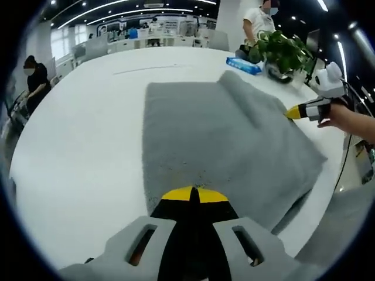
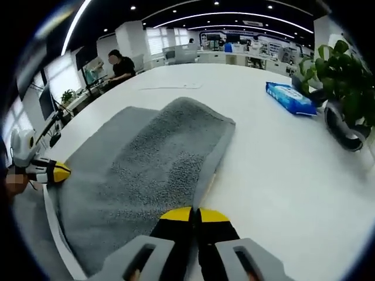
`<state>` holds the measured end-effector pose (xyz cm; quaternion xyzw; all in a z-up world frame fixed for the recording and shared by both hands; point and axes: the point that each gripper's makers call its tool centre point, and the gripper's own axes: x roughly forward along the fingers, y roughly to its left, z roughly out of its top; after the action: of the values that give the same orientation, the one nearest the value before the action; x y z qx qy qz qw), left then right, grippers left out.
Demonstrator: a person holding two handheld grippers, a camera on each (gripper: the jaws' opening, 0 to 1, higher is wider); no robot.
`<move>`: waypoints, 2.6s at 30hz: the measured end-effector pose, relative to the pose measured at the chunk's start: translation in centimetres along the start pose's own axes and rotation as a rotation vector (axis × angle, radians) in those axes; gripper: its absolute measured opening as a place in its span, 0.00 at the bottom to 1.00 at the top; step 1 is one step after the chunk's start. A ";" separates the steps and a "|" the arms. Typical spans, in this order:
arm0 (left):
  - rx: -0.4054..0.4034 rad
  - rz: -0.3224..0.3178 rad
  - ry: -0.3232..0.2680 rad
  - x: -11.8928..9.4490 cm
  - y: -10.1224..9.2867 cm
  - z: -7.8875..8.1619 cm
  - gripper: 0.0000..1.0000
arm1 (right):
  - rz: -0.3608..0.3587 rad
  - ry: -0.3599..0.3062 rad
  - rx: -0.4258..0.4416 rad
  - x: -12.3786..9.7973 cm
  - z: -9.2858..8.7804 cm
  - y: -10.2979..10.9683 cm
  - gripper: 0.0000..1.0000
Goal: Open the folded towel by lifting each exposed corner and separating the folded layers until the towel lies flat within the target outline without major curled edges
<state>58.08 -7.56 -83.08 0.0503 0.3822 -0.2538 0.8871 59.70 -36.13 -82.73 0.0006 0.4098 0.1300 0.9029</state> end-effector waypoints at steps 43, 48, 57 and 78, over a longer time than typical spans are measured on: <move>0.450 -0.644 -0.106 -0.8 -27.3 1.7 0.23 | -0.200 -0.305 0.330 -14.1 -8.3 -1.3 0.09; 0.521 -0.630 -0.073 0.6 -27.5 0.4 0.25 | -0.202 -0.324 0.358 -14.8 -8.6 -1.3 0.12; 0.526 -0.595 -0.036 2.4 -27.6 -0.5 0.15 | -0.207 -0.281 0.343 -15.1 -10.5 -1.1 0.12; 0.329 -0.480 -0.240 -0.6 -23.1 8.7 0.01 | -0.047 -0.097 0.013 -6.7 -6.3 3.9 0.10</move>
<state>52.12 -29.81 -74.13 0.0711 0.2296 -0.5183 0.8207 49.90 -34.64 -81.50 0.0031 0.3661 0.1056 0.9246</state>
